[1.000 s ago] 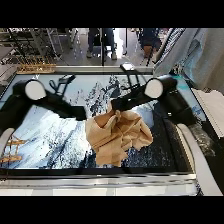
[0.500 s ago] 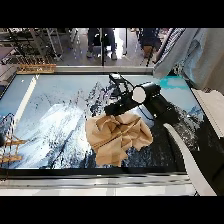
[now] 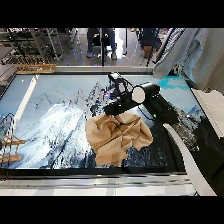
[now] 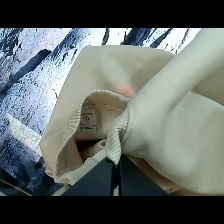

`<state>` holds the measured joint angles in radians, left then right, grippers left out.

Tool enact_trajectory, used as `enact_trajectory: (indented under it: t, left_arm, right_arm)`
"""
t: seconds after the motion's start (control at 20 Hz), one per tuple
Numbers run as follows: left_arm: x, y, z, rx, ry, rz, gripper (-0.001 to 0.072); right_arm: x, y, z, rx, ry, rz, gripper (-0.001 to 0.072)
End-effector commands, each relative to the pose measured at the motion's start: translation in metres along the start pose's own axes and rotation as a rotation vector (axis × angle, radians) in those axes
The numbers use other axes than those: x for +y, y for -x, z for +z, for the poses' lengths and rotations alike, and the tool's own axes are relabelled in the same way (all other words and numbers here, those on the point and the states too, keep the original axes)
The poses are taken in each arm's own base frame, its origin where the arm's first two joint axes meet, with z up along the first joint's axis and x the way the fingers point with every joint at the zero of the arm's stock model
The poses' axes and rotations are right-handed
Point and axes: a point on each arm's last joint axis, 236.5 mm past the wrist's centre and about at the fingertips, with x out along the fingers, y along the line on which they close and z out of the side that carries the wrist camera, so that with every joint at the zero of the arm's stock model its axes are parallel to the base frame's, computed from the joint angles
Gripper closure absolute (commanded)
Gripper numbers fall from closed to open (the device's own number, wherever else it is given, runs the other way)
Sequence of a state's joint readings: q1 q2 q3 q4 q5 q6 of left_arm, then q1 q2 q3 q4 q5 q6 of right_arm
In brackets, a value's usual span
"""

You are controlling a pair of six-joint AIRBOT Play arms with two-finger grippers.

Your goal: Fold the clothes and pants, and hang the long-sleeved shirts on hangers.

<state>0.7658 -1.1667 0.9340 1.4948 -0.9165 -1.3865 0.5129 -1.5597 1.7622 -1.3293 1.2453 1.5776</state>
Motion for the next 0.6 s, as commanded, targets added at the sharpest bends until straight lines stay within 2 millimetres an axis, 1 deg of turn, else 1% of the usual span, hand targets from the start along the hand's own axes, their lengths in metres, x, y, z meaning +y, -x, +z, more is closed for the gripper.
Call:
enact_trajectory:
  t: [0.0, 0.05, 0.1, 0.15, 0.2, 0.25, 0.3, 0.35, 0.4, 0.45, 0.55]
  left_arm:
    - [-0.006, -0.011, 0.032, -0.074, -0.017, -0.007, 0.024]
    - [-0.008, -0.012, 0.037, -0.081, -0.024, -0.009, 0.0317]
    - [-0.009, -0.014, 0.036, -0.076, -0.026, -0.011, 0.0355]
    - [-0.01, -0.018, 0.032, -0.057, -0.025, -0.014, 0.0367]
    - [-0.01, -0.021, 0.028, -0.038, -0.025, -0.016, 0.0448]
    - [-0.009, -0.023, 0.024, -0.021, -0.022, -0.017, 0.0567]
    - [-0.009, -0.023, 0.023, -0.014, -0.02, -0.018, 0.0599]
    - [-0.009, -0.023, 0.022, -0.011, -0.021, -0.019, 0.0599]
    - [-0.009, -0.021, 0.022, -0.008, -0.021, -0.02, 0.0614]
    - [-0.009, -0.018, 0.024, -0.016, -0.023, -0.019, 0.0678]
    - [-0.009, -0.005, 0.032, -0.053, -0.025, -0.015, 0.069]
  right_arm:
    - [0.0, -0.001, 0.0, 0.001, 0.001, 0.0, 0.069]
    - [0.0, -0.001, 0.0, 0.002, 0.0, 0.0, 0.069]
    - [0.001, -0.001, -0.001, 0.003, 0.0, 0.001, 0.069]
    - [0.001, -0.001, -0.002, 0.006, 0.0, 0.001, 0.069]
    - [0.0, -0.001, -0.003, 0.014, 0.0, 0.001, 0.069]
    - [0.0, 0.0, -0.006, 0.025, 0.0, 0.0, 0.069]
    - [0.0, 0.0, -0.008, 0.035, 0.0, 0.0, 0.069]
    - [0.0, 0.0, -0.01, 0.044, 0.001, -0.001, 0.069]
    - [0.0, 0.0, -0.012, 0.049, 0.001, -0.002, 0.069]
    - [0.0, 0.0, -0.012, 0.049, 0.001, -0.002, 0.069]
    - [0.0, 0.0, -0.012, 0.049, 0.001, -0.002, 0.069]
